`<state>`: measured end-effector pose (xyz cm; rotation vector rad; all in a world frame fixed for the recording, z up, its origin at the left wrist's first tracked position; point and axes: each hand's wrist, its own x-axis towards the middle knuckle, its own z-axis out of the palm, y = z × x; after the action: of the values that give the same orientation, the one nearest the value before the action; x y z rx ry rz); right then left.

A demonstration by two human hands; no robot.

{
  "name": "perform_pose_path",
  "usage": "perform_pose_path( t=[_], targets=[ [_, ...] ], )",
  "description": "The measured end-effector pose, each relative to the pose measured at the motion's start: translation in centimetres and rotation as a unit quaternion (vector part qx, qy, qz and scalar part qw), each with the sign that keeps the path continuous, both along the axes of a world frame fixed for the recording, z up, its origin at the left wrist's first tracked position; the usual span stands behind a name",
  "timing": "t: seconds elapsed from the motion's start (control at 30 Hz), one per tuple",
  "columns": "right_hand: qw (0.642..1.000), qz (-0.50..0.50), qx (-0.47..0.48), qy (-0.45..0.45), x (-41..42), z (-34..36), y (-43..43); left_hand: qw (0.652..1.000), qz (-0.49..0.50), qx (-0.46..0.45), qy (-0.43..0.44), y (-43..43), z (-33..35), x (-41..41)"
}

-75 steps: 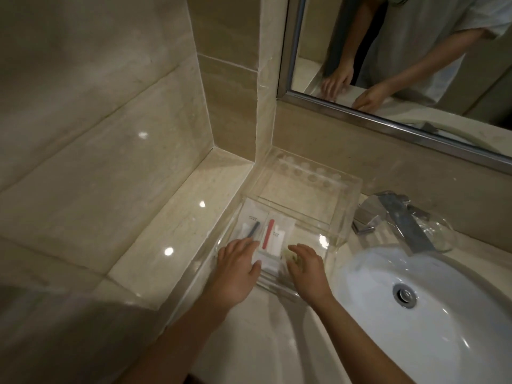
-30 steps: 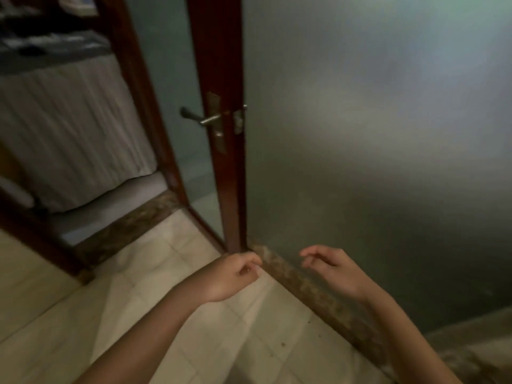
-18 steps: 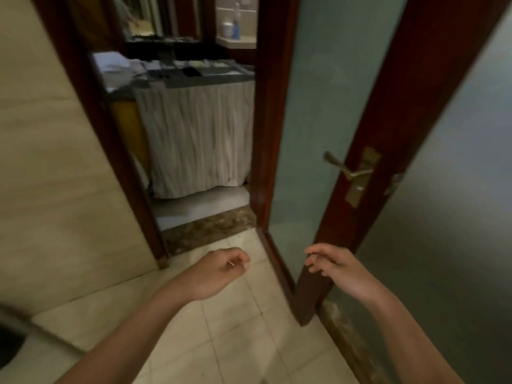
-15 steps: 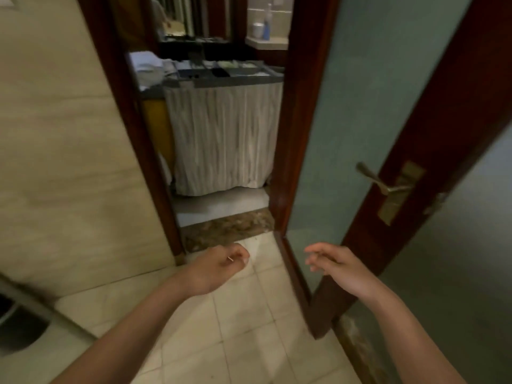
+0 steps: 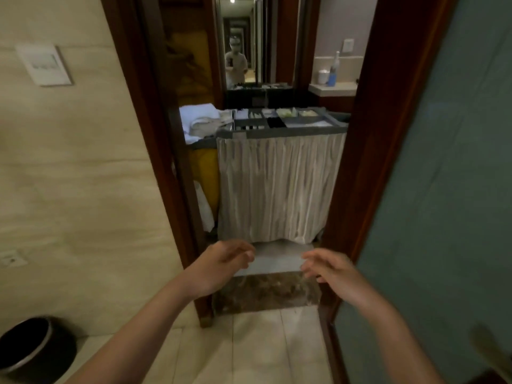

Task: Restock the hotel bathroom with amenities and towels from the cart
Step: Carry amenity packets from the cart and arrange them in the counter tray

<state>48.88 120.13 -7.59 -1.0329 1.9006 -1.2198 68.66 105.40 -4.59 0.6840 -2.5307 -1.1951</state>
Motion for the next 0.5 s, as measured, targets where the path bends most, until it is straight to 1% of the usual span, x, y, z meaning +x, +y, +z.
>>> perform_pose_path(
  t=[0.13, 0.3, 0.5],
  targets=[
    [1.0, 0.009, -0.021, 0.001, -5.3, 2.3, -4.7, 1.0, 0.002, 0.003, 0.028, -3.4, 1.3, -5.3],
    [0.999, 0.025, -0.041, -0.004, -9.8, 4.2, -10.5, 0.998, 0.01, 0.024, 0.059, -8.5, 1.7, -11.1],
    [0.999, 0.051, -0.003, 0.006, -14.9, 3.2, -17.8, 0.998, 0.016, 0.031, 0.049, -16.5, 0.0, -15.9]
  ],
)
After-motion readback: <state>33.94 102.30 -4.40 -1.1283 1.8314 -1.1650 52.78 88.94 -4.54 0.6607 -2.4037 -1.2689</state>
